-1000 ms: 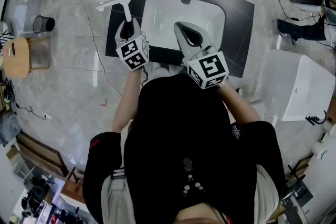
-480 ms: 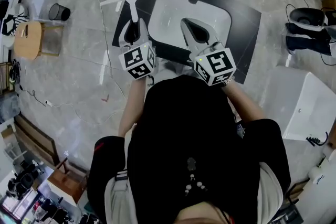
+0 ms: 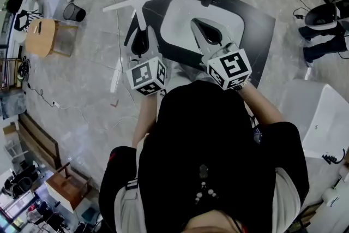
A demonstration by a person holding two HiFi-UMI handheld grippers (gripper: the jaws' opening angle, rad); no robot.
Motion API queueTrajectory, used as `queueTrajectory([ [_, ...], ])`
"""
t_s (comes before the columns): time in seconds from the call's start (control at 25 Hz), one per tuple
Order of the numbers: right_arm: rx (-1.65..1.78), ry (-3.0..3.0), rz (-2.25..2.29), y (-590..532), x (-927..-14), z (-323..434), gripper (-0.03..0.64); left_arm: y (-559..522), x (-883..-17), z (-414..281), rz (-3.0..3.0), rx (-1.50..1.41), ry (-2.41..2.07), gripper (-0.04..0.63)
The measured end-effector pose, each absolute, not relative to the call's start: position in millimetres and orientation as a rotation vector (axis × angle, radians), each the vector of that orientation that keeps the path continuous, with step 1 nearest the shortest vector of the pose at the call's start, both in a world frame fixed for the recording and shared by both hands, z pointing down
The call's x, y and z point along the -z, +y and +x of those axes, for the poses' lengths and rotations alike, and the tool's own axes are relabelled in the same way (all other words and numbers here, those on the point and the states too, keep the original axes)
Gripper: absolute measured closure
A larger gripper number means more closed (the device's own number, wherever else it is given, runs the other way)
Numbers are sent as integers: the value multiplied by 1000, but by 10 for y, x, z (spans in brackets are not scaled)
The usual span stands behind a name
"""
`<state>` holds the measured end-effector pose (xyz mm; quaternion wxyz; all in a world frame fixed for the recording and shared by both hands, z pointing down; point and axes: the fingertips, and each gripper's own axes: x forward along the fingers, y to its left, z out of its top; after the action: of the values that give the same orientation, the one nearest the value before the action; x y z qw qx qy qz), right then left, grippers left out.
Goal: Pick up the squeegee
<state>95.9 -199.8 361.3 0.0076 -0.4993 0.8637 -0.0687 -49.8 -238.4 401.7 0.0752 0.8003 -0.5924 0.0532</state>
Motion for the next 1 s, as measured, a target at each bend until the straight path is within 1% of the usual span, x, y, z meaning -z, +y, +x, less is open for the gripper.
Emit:
queueTrajectory([
  [0.32,122,2683,-1513,-1899,-3418,1064,615,-2134,-3713,-409,2456,-86,-1817,489],
  [0.6,65,2696,-1436,-1769,-3252,999,615,-1981,-3454,-401,2489,-33,-1848,489],
  [1.0,36,2679,-1399,-1772,-3127,1006,615,-1927,-3350,-352,2503,1,-1858,489],
])
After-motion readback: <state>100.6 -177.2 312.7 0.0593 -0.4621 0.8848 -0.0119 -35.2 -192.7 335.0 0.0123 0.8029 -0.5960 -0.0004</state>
